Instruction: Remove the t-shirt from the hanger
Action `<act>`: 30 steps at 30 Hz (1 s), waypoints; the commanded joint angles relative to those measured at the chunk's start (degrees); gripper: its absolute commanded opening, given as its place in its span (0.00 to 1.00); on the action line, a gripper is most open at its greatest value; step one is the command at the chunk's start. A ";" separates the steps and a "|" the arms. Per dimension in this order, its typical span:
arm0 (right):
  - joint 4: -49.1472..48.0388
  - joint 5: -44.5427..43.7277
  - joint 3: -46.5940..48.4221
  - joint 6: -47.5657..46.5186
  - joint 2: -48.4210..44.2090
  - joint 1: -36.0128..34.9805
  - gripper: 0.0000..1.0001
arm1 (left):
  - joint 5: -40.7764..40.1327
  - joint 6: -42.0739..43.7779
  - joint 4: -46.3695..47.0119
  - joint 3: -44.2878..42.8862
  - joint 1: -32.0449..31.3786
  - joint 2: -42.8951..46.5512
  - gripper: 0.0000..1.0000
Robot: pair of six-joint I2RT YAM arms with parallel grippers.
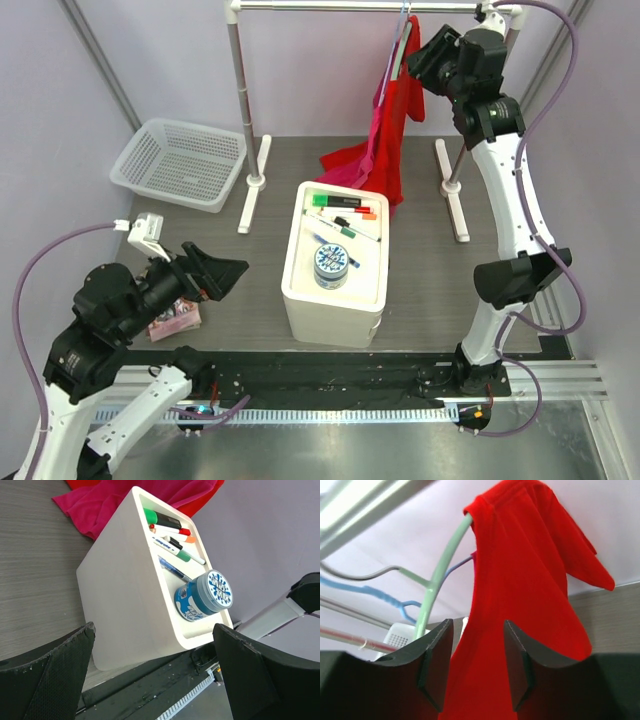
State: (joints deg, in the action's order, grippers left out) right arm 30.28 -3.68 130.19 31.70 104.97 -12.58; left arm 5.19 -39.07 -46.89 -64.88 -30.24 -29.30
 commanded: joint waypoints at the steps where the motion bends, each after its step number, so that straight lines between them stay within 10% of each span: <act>1: -3.56 5.36 0.42 2.57 -1.69 0.54 0.52 | 0.52 -2.50 1.02 -0.07 0.27 1.70 1.00; 20: -10.85 10.18 -8.73 4.77 -8.11 0.54 0.62 | 1.49 -4.70 4.53 1.51 0.27 0.39 1.00; 30: -12.79 12.91 -9.95 6.62 -7.23 0.45 0.48 | 2.10 -6.19 4.88 1.87 0.27 0.73 1.00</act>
State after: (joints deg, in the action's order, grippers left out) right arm 21.15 7.22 120.14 37.28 99.85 -11.88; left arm 6.15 -44.64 -44.47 -63.24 -30.24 -28.67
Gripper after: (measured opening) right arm 0.517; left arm 0.996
